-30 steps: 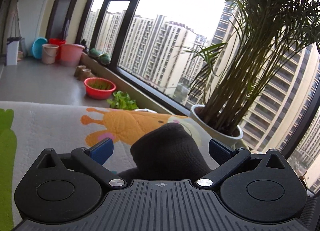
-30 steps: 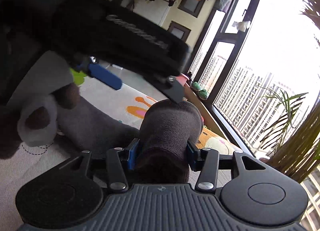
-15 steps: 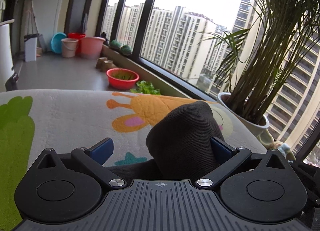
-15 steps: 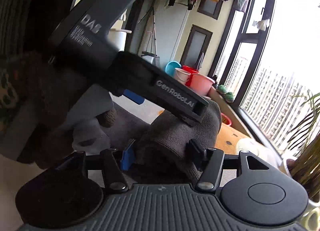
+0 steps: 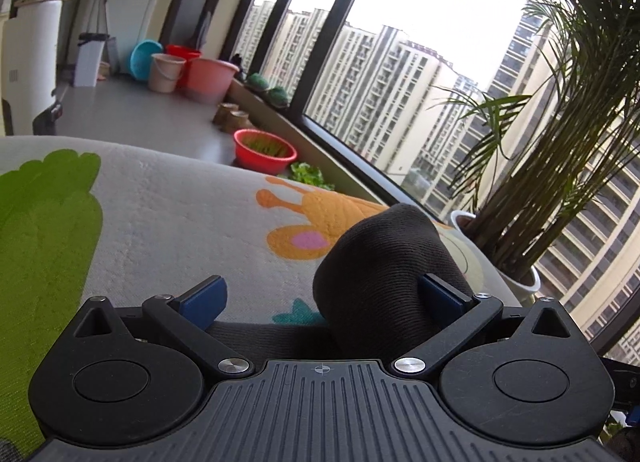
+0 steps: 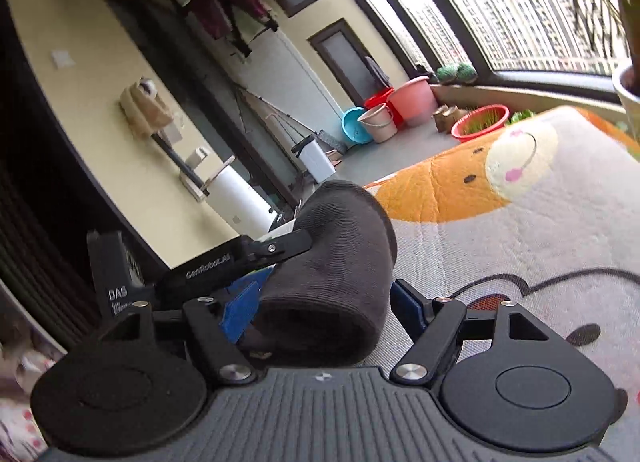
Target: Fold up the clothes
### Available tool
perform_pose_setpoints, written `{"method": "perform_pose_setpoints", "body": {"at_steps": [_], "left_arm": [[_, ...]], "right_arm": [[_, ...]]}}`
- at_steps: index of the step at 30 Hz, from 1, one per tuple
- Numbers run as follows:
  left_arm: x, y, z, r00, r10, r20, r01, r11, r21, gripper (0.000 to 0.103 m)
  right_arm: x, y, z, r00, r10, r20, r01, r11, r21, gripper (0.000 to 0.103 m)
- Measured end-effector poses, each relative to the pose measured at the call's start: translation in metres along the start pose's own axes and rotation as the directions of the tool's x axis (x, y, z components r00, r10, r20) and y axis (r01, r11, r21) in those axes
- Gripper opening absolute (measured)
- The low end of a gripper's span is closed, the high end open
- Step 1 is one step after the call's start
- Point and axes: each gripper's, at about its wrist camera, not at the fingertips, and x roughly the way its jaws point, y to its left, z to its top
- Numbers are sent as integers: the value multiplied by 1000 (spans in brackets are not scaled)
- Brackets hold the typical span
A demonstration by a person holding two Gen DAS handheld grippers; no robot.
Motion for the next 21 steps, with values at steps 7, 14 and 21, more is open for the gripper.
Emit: {"method": "perform_pose_setpoints", "body": {"at_steps": [7,14,21], "left_arm": [[-6,0,-1,1000,13,-1,-13,1000,15,103],[-16,8,0,997,77,7,-77,997,31,103],[-24,20,-2,992,124,1,-124,992,25,103]], "right_arm": [[42,-22,0,998,50,-38,-42,982,183,78],[48,-1,0,998,30,-53,-25,995,101,80],[54,19,-3,997,-28,-78,28,1000,0,77]]}}
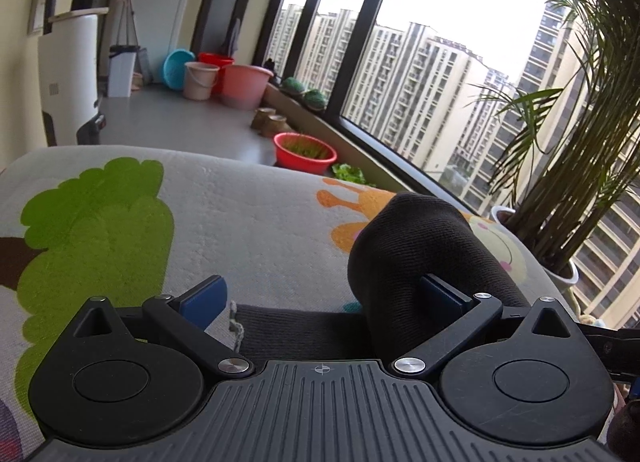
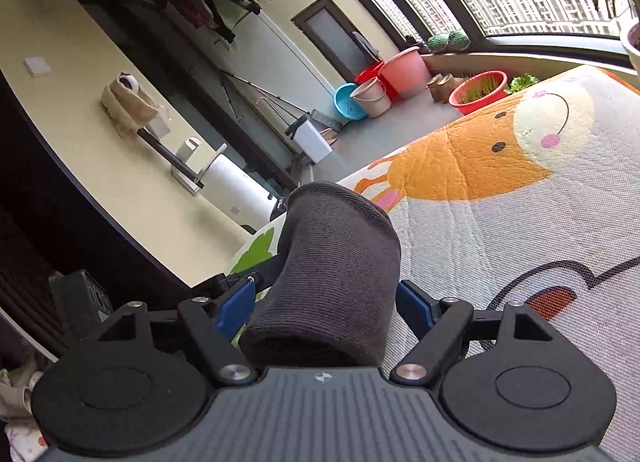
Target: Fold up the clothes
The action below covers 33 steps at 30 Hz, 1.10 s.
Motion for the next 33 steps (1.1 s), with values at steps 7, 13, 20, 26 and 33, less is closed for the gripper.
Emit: {"method": "perform_pose_setpoints", "body": {"at_steps": [7,13,20,26,33], "left_arm": [[0,10,0,999,34,-15,-35,999,-15,103],[1,10,-2,998,53,-20,-54,998,-12,103],[4,16,-4,999,38,-32,-39,998,-39,103],[6,11,-7,1000,-21,-13,21,1000,-21,103],[1,2,-7,995,-95,12,95,995,10,103]], "right_arm": [[5,4,3,1000,2,-1,-2,999,34,77],[12,7,3,1000,-3,-5,3,999,47,77],[26,2,-2,999,-1,-39,5,994,109,67],[20,18,1,997,-74,-36,73,997,-7,53],[1,26,6,984,-177,36,180,977,-112,52]]}}
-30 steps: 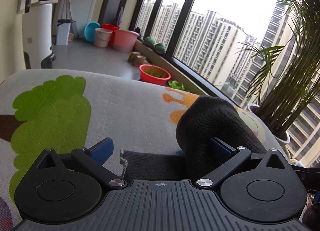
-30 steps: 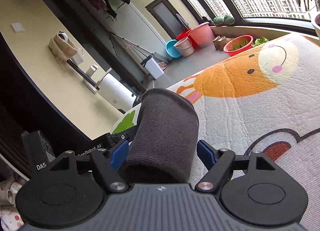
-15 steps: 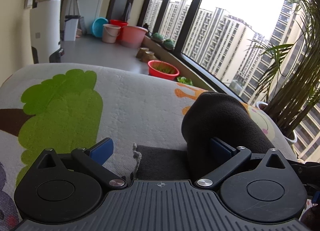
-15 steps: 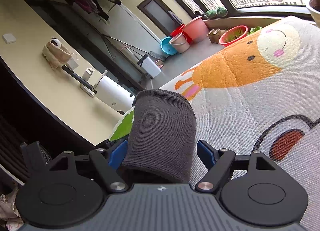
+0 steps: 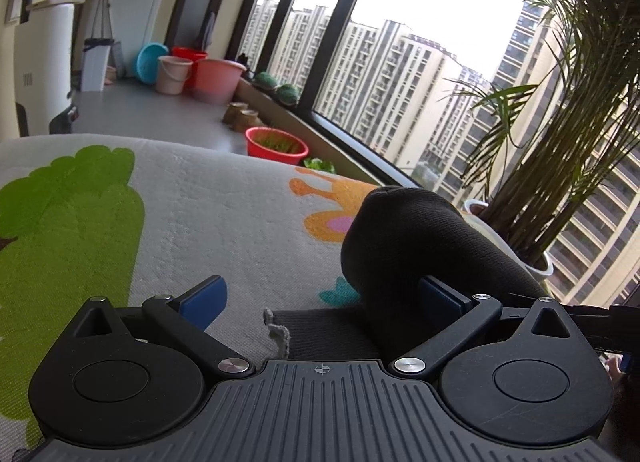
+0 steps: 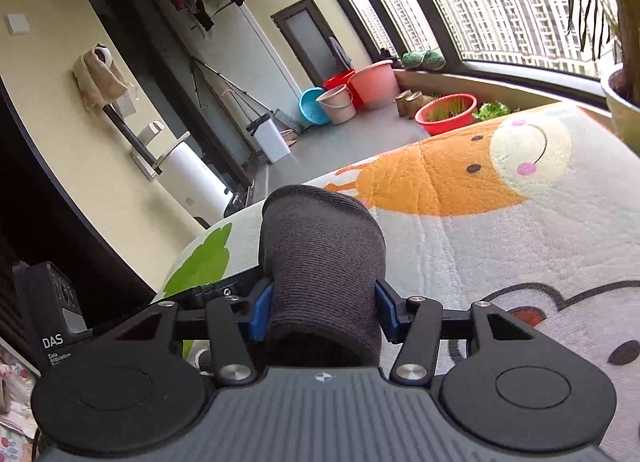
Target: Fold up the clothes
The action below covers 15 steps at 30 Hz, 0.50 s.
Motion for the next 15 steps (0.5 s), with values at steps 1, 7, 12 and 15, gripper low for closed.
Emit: {"method": "perform_pose_setpoints", "body": {"at_steps": [1,7,12,15], "left_arm": [[-3,3,2,1000,12,17,-12,1000,-16,103],[-15,34,11,997,57,61,-45,983,-177,103],[-17,30,11,997,37,68,-24,984,-179,103],[-18,20,11,998,-2,66,11,991,-134,103]], "right_arm": [[-2,1,1,1000,-18,8,18,1000,-20,52],[-5,33,-10,993,-103,50,113,961,-251,51],[-2,55,-18,988,-140,71,157,913,-376,51],[-3,63,-24,984,-155,84,176,883,-435,51]]}}
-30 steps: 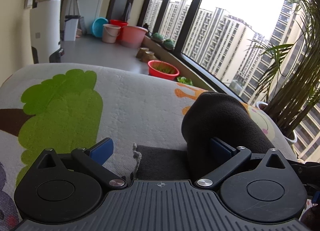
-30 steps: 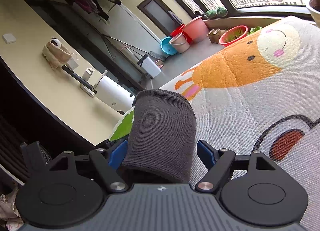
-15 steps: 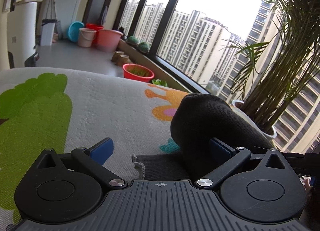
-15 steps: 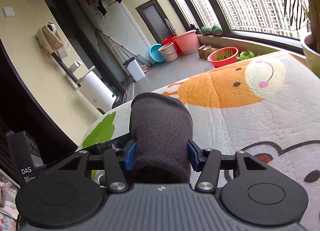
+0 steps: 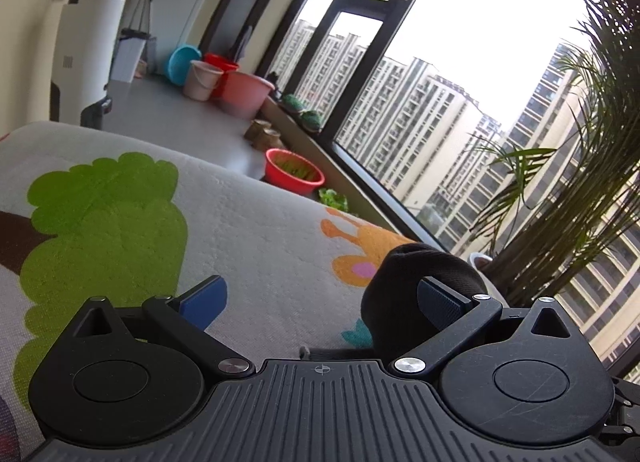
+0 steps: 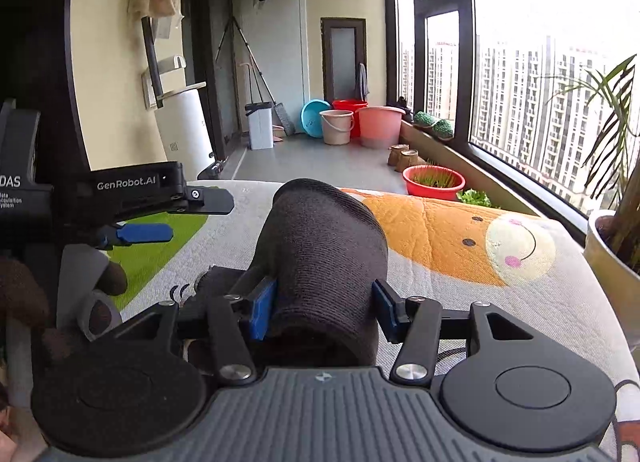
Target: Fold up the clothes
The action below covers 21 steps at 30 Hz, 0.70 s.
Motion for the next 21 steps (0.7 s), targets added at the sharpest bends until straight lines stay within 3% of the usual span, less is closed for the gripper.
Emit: {"method": "perform_pose_setpoints", "body": {"at_steps": [5,8,13,14,18,21], "left_arm": [[3,-12,-7,1000,6,-9,-6,998,64,103],[3,-10,-6,1000,10,-6,-10,998,55,103],[-14,-4,1,994,-75,85,75,997,4,103],[-12,-5,1,995,-71,74,70,997,14,103],[0,-15,-6,1000,-18,17,17,997,73,103],[6,-20,-8,996,92,2,-91,986,140,103]], "right_arm": [[-8,27,-3,999,-15,32,21,985,-173,52],[-11,36,-4,999,-10,37,18,974,-226,52],[-12,32,-2,999,41,11,-38,980,-195,55],[-12,30,-2,998,56,3,-55,984,-171,55],[-12,29,-1,996,87,-7,-87,985,-149,58],[-12,23,-1,993,116,-14,-117,986,-120,64]]}}
